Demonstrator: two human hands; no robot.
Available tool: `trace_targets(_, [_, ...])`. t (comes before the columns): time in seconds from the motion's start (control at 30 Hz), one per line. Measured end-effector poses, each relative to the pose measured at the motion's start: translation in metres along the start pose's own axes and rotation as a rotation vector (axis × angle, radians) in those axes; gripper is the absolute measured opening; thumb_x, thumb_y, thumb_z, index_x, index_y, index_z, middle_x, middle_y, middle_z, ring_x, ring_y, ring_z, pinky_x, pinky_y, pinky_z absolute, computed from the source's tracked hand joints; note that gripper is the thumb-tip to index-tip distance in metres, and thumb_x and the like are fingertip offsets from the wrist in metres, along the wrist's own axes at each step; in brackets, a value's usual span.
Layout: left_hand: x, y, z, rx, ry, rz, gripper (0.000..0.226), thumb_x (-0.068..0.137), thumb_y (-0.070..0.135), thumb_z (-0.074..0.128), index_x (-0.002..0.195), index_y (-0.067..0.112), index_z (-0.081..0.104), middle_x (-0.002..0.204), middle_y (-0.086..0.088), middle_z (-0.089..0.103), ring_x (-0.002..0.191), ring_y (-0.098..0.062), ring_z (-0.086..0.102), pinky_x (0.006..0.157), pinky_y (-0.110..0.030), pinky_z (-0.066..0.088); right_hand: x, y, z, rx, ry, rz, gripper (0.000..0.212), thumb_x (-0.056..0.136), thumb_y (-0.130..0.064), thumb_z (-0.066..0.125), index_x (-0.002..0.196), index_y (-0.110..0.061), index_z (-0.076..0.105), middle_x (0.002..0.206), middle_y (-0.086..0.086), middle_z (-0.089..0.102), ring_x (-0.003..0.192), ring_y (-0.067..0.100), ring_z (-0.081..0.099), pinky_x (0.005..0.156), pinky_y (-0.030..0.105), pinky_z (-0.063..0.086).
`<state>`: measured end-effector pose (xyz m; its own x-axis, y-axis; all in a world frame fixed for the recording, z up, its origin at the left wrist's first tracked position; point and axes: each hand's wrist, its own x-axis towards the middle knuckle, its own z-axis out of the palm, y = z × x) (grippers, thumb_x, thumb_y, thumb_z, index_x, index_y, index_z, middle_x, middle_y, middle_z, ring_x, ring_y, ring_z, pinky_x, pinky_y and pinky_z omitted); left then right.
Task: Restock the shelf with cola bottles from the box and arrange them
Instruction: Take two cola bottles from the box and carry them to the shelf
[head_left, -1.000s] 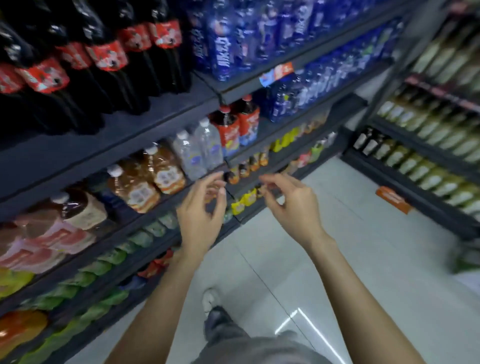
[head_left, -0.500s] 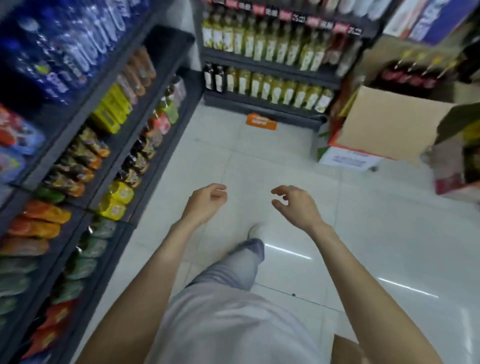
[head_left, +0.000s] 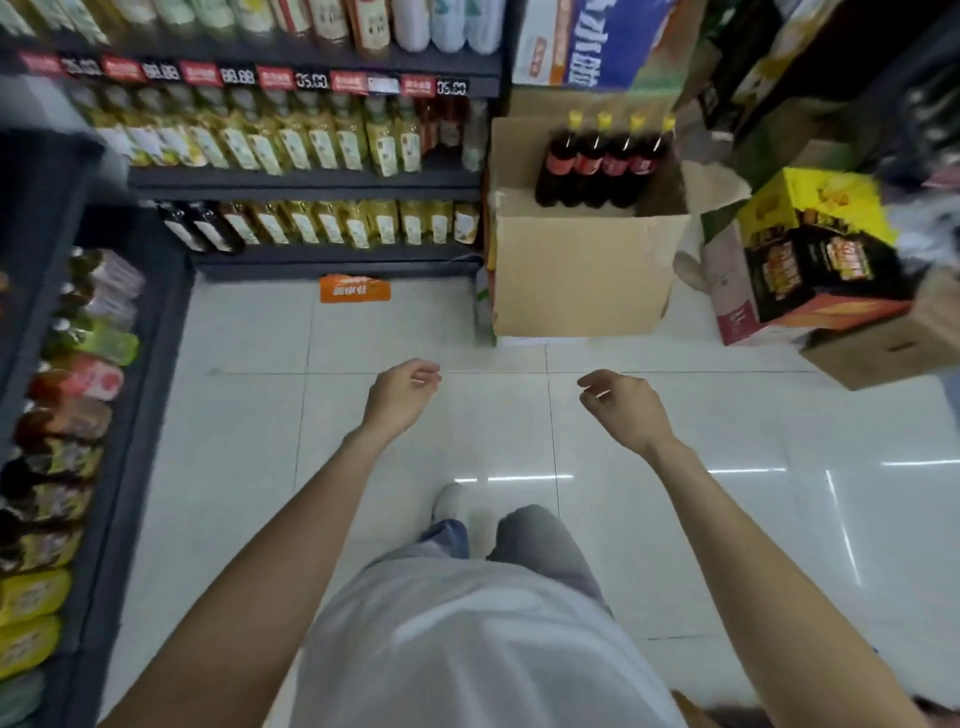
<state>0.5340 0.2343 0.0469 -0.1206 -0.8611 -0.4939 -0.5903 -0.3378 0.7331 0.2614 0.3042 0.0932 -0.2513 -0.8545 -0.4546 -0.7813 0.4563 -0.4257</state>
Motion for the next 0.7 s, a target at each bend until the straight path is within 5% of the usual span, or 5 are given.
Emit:
trace_targets(0.23, [0.149, 0.14, 0.056, 0.07, -0.013, 0.098, 0.018, 0.091, 0.018, 0.056, 0.107, 0.023, 0.064, 0.103, 0.005, 0.067, 0.094, -0.011, 0.061, 0.086, -0.026, 0.048, 0.182, 0.04, -0.085, 0.155, 0.071, -0.022, 0.025, 0.089, -0.015, 0.055, 0.111, -0.016, 0.066, 0.1, 0.001, 0.07, 0.089, 0.019, 0.065, 0.073, 0.024, 0.043])
trace_targets(0.37, [0.252, 0.204, 0.097, 0.016, 0.063, 0.051, 0.025, 0.092, 0.014, 0.058, 0.116, 0.02, 0.061, 0.104, 0.003, 0.065, 0.096, -0.012, 0.059, 0.08, -0.023, 0.045, 0.305, 0.054, -0.125, 0.231, 0.07, -0.034, 0.03, 0.085, -0.011, 0.059, 0.115, -0.015, 0.064, 0.106, 0.004, 0.069, 0.09, 0.022, 0.065, 0.085, 0.033, 0.049])
trace_targets(0.57, [0.401, 0.254, 0.164, -0.193, 0.157, -0.068, 0.038, 0.091, 0.008, 0.057, 0.129, 0.013, 0.051, 0.116, -0.004, 0.061, 0.104, -0.015, 0.057, 0.086, -0.021, 0.042, 0.466, 0.062, -0.154, 0.204, 0.045, -0.152, 0.045, 0.086, -0.01, 0.059, 0.13, -0.016, 0.052, 0.126, 0.003, 0.06, 0.106, 0.023, 0.06, 0.091, 0.044, 0.049])
trace_targets(0.7, [0.477, 0.26, 0.198, -0.259, 0.189, -0.103, 0.051, 0.088, 0.007, 0.063, 0.134, 0.013, 0.044, 0.12, 0.001, 0.055, 0.108, -0.01, 0.053, 0.089, -0.021, 0.039, 0.545, 0.066, -0.146, 0.189, 0.038, -0.223, 0.064, 0.085, -0.014, 0.066, 0.142, -0.013, 0.038, 0.14, 0.007, 0.047, 0.118, 0.022, 0.054, 0.098, 0.037, 0.046])
